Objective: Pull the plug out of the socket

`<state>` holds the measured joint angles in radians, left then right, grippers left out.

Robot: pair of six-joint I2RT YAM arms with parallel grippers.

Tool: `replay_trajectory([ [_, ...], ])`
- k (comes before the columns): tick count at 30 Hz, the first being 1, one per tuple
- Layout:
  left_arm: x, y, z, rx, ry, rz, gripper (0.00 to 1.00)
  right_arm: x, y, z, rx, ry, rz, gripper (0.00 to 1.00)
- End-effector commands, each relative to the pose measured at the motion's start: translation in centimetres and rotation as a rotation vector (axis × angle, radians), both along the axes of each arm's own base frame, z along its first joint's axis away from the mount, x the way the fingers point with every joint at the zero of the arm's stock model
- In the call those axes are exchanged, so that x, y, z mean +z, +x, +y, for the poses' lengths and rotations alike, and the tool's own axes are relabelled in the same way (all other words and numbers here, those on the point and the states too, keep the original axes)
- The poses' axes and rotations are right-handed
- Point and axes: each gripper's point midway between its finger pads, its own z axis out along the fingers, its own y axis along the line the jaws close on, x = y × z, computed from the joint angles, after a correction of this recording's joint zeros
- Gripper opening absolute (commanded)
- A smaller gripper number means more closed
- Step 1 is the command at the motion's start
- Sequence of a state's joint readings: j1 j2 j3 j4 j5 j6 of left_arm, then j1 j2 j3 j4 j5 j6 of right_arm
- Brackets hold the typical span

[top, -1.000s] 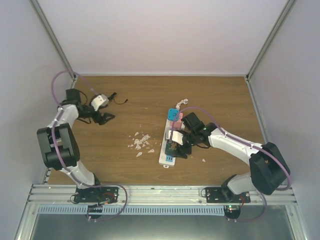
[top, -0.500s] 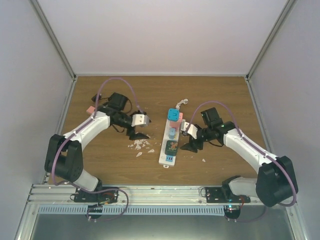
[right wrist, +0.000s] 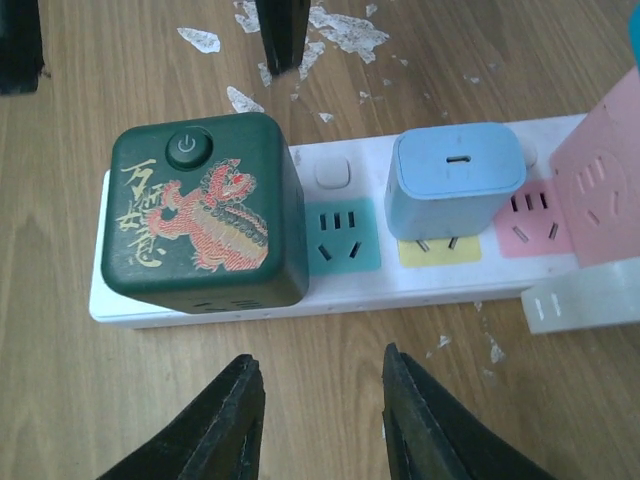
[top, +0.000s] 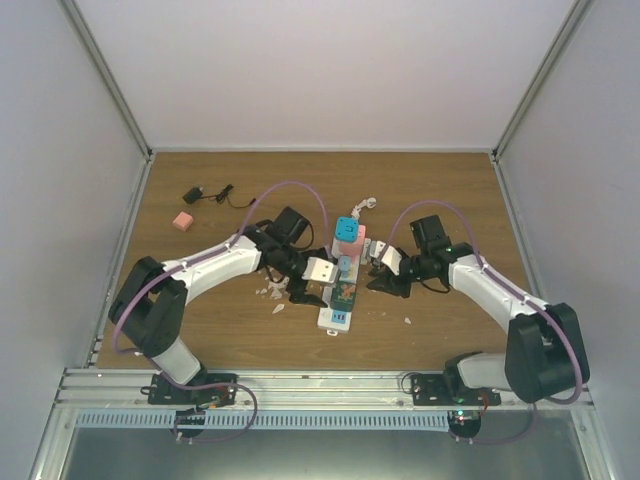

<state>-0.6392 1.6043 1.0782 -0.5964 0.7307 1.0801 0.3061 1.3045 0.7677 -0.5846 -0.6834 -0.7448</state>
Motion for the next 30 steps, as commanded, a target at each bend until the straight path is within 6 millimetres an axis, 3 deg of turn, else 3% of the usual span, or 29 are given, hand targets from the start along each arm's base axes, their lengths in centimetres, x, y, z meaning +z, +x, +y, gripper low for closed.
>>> replay_trajectory([
  [1,0.2,1.1,-2.6,-0.005,-0.014,-0.049,0.9,0.0,1.1,0.6,-0.01,0.051,0.005,0.32],
  [9,-2.1,1.1,-4.0,-0.007,0.027,-0.039,0.9,-0.3,1.8,2.0,-0.024,0.13,0.012,0.15],
  [15,-2.6,1.4,-4.3,0.012,0.03,-0.038,0.81,-1.5,1.8,3.1,-0.006,0.141,0.061,0.1],
  [18,-2.8,1.3,-4.3,0.01,0.027,-0.034,0.74,-2.1,1.7,3.7,0.005,0.145,0.087,0.09],
  [25,-2.8,0.7,-3.8,0.005,0.015,-0.022,0.46,-2.8,1.7,5.4,0.016,0.156,0.129,0.05],
  [30,-2.0,0.9,-3.1,0.012,-0.016,0.014,0.34,-3.7,1.4,6.4,0.029,0.135,0.172,0.04],
])
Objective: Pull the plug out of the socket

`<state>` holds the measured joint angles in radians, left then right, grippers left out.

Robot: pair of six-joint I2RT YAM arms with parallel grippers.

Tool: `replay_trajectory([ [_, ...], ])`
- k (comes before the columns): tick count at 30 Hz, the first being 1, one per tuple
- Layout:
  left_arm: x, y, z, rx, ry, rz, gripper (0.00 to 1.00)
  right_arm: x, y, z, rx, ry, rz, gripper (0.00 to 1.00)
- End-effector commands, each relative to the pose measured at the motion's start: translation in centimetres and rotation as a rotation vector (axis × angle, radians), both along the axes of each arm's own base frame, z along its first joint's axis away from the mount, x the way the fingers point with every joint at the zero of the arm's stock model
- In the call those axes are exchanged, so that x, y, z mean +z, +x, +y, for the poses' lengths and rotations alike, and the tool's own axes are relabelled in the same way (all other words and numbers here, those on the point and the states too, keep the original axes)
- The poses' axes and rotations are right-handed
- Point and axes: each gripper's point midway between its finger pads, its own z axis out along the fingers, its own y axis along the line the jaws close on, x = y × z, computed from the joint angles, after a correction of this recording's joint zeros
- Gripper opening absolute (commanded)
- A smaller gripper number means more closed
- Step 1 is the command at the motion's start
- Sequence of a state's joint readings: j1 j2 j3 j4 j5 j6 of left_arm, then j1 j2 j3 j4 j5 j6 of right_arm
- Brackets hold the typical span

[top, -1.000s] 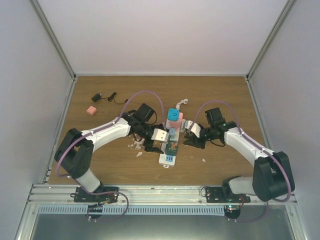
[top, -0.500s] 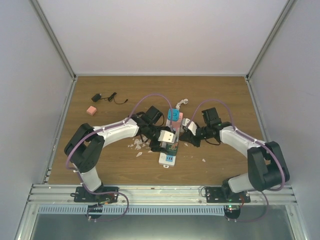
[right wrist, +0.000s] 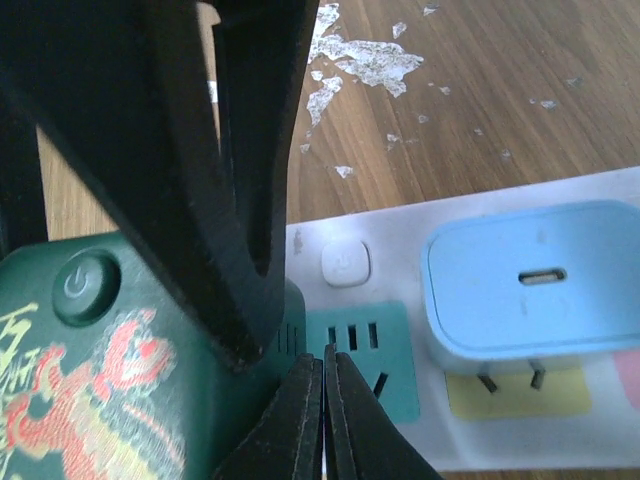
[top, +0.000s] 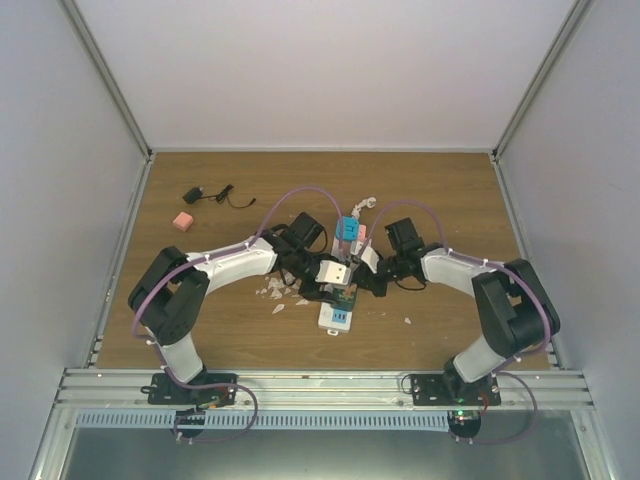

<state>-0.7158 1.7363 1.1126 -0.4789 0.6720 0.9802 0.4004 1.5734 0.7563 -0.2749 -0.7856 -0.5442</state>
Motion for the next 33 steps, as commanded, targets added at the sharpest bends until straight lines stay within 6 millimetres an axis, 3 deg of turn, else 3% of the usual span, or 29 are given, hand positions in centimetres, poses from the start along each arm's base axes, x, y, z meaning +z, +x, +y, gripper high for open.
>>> replay_trajectory([
  [1,1.2,0.4,0.3,-0.001,-0.064,-0.008,0.33,0.2,0.1,1.7,0.022,0.023,0.028,0.04],
  [13,4.0,0.8,1.5,0.023,-0.176,-0.011,0.22,-1.8,-0.5,2.9,0.036,-0.022,0.12,0.02],
  [23,6.3,1.1,2.3,0.022,-0.266,0.04,0.16,-4.0,-0.6,2.7,0.032,-0.108,0.153,0.01],
  [33,5.3,0.8,3.1,-0.017,-0.229,-0.131,0.14,-5.2,-0.7,2.4,0.032,-0.149,0.172,0.01],
])
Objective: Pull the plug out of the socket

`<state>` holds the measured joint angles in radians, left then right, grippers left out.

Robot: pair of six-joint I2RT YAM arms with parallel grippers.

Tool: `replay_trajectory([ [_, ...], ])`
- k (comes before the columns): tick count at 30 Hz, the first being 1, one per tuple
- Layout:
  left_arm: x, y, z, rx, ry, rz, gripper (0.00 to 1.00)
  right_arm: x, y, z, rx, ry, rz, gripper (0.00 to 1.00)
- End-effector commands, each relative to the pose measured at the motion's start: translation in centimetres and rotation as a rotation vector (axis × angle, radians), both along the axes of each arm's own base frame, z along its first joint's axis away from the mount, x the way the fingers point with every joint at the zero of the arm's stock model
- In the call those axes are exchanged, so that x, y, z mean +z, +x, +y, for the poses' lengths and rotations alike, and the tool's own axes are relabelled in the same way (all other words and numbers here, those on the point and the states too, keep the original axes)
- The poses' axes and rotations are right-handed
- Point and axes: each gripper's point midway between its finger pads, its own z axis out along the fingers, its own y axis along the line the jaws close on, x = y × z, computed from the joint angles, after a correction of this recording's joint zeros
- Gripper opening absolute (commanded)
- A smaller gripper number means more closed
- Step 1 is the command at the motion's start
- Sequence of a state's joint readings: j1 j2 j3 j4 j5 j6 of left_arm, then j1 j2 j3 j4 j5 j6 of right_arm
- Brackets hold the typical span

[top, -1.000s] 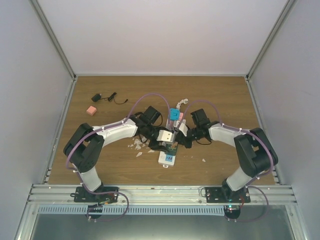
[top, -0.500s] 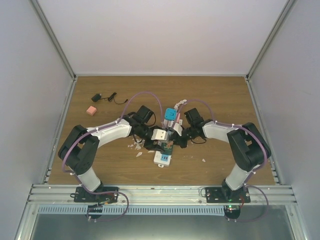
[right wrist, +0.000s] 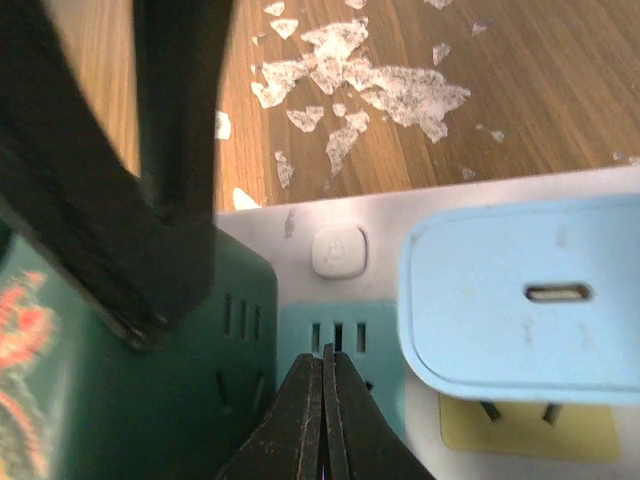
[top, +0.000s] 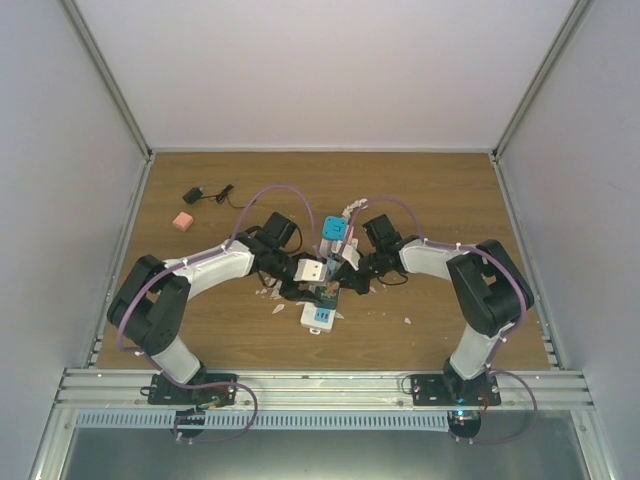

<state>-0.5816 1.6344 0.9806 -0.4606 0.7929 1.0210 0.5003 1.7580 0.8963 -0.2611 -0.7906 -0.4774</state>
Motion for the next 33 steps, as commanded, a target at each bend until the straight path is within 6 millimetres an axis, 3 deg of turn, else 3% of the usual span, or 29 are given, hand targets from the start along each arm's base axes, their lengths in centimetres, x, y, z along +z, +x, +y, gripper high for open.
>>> replay_trajectory([
  [1,4.4,0.5,-0.9,-0.065,-0.132,-0.2,0.14,-3.7,-1.4,-1.7,-0.02,-0.144,0.088,0.01],
  [5,4.6,0.6,-1.2,-0.069,-0.125,-0.217,0.14,-4.3,-1.5,-1.8,-0.017,-0.163,0.103,0.01],
  [10,5.4,-0.4,-1.6,-0.099,-0.153,-0.11,0.14,-4.5,-1.6,-1.7,-0.013,-0.169,0.108,0.01],
  [18,5.1,-0.8,1.5,-0.088,-0.1,-0.094,0.14,-2.3,-1.4,-1.1,0.004,-0.116,0.071,0.02],
  [22,5.4,0.8,4.5,-0.016,-0.047,-0.124,0.14,0.2,-0.7,-0.4,0.022,-0.068,0.018,0.04],
  [33,6.0,8.0,17.1,0.23,0.22,-0.256,0.15,6.4,0.5,1.1,0.063,0.037,-0.089,0.2],
])
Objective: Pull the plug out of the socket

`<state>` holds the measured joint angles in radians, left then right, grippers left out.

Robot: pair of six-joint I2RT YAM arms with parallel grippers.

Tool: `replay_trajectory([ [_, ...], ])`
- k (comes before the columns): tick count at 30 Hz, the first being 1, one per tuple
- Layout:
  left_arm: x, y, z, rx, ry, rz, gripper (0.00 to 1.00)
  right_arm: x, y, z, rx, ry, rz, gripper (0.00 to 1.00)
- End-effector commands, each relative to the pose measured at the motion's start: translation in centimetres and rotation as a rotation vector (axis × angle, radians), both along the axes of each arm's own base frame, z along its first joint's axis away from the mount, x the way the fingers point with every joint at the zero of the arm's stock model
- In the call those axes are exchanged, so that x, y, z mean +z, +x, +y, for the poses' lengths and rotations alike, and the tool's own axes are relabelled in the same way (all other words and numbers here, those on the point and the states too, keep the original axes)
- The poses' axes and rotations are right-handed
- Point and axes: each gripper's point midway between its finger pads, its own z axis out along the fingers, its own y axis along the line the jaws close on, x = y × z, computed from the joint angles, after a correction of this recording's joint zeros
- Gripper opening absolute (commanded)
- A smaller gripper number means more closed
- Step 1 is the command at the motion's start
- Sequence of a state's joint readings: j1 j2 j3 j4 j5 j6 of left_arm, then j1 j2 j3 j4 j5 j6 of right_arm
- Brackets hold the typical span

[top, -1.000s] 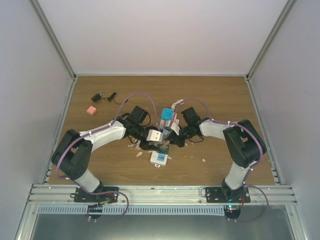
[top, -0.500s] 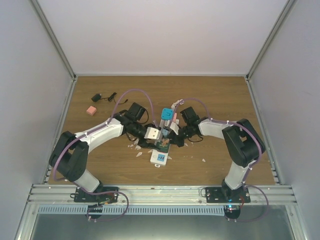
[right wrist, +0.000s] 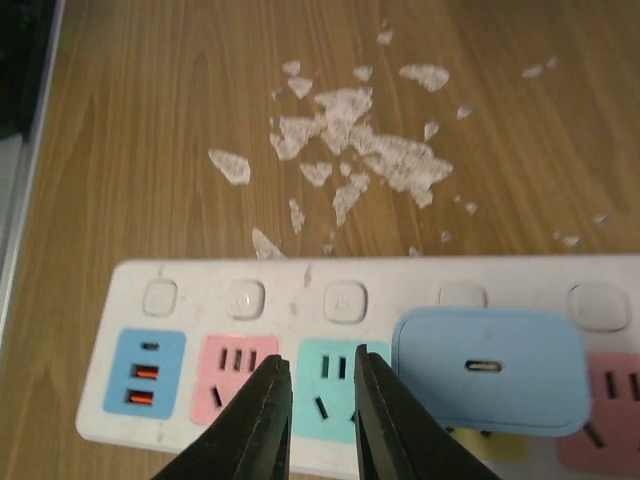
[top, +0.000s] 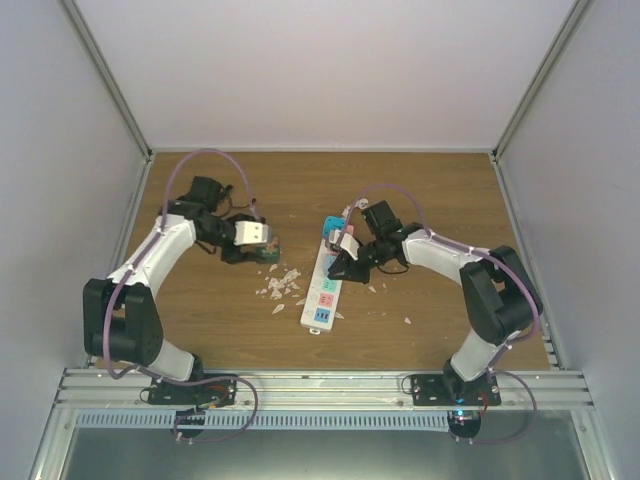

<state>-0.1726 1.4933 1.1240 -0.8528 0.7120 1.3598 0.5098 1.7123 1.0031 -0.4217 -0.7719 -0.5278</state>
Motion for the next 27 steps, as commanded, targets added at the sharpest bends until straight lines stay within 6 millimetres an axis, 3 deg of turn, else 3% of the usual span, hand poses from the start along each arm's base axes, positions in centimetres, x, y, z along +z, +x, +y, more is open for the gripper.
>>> replay_trajectory([
  [1,0.7,1.9,5.3,0.047,0.154,-0.078,0.15,3.7,0.0,0.7,0.032,0.06,-0.058,0.22],
  [8,-1.3,5.1,14.2,0.178,0.46,-0.097,0.16,6.4,0.1,0.6,0.03,0.087,-0.126,0.3],
  [12,-2.6,6.1,18.1,0.218,0.651,-0.112,0.16,7.0,0.0,0.1,0.019,0.075,-0.168,0.31],
  [23,-5.3,7.5,25.0,0.25,1.023,-0.093,0.17,6.5,-0.8,-1.9,-0.026,0.024,-0.234,0.34],
  [27,-6.4,7.7,26.4,0.247,1.119,-0.079,0.18,6.7,-0.7,-2.6,-0.049,0.02,-0.252,0.35],
])
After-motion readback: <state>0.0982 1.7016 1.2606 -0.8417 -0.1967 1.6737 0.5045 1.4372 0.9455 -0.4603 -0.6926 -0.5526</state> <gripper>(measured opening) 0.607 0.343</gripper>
